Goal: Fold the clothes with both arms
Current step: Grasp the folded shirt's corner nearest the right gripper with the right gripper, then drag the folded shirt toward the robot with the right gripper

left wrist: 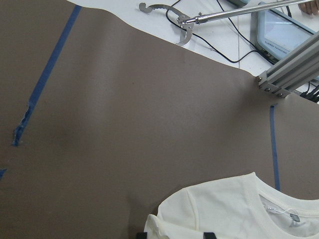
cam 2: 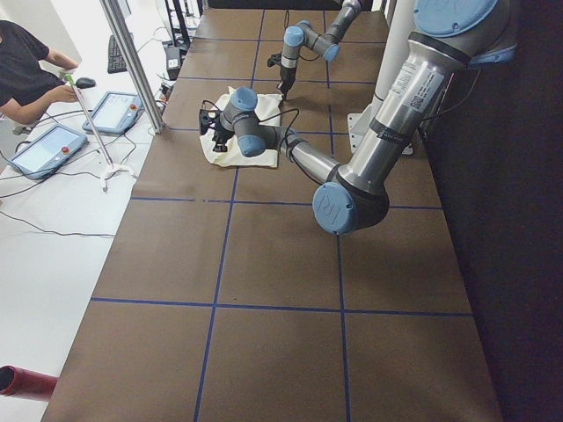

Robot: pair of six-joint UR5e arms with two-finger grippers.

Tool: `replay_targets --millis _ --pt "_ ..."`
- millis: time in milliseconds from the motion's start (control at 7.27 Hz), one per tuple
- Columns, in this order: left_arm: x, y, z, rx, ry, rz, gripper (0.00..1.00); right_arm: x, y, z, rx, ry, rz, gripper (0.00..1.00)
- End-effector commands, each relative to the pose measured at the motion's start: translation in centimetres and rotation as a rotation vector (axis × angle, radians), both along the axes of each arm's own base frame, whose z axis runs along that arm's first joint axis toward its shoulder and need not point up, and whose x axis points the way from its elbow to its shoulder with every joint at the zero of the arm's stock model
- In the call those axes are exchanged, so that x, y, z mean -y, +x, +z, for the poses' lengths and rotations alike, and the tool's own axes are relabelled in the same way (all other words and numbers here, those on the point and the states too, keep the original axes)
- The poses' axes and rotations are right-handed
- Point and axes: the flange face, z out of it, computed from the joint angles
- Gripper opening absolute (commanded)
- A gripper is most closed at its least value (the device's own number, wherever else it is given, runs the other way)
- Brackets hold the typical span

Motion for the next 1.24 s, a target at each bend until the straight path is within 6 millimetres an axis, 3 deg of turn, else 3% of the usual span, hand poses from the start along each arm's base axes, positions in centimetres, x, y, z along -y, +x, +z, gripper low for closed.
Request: replay_targets --millis 0,138,275,413,551,688,826,963,1101 --pt "0.0 0.0 0.2 0.001 -0.003 -0.001 0.48 -0.6 1.2 -0.4 0.021 0.013 -0.003 0.0" --pt "-0.1 0.1 0.2 0.0 -0.006 0.0 0.49 -2.0 3.3 -1.2 0.049 0.021 -0.008 0.0" --pt "-0.1 0.0 0.1 -0.002 -0.006 -0.001 0.49 -5.0 7.8 -2.0 0.092 0.022 -0.028 0.0" --pt "-0.1 -0.1 0.0 -0.005 -0.007 -0.002 0.49 -8.5 11.0 -4.0 0.162 -0.007 -0.095 0.0" --pt "-0.3 -0.2 -0.6 -0.016 0.001 0.0 0.5 -12.9 12.7 -6.0 0.218 -0.03 -0.186 0.0" --pt "-0.8 -0.4 -1.4 -0.028 0.012 0.006 0.5 -16.8 13.2 -7.3 0.258 -0.106 -0.27 0.0" --pt "-1.8 -0.5 -2.0 -0.05 0.02 0.04 0.5 -20.2 14.0 -10.0 0.324 -0.194 -0.361 0.0" --pt "-3.2 -0.7 -3.4 -0.098 0.015 0.103 0.54 -24.7 12.2 -9.8 0.309 -0.26 -0.492 0.0" --pt "-4.2 -0.3 -4.4 -0.156 -0.039 0.128 0.55 -27.3 10.2 -8.9 0.27 -0.227 -0.51 0.99"
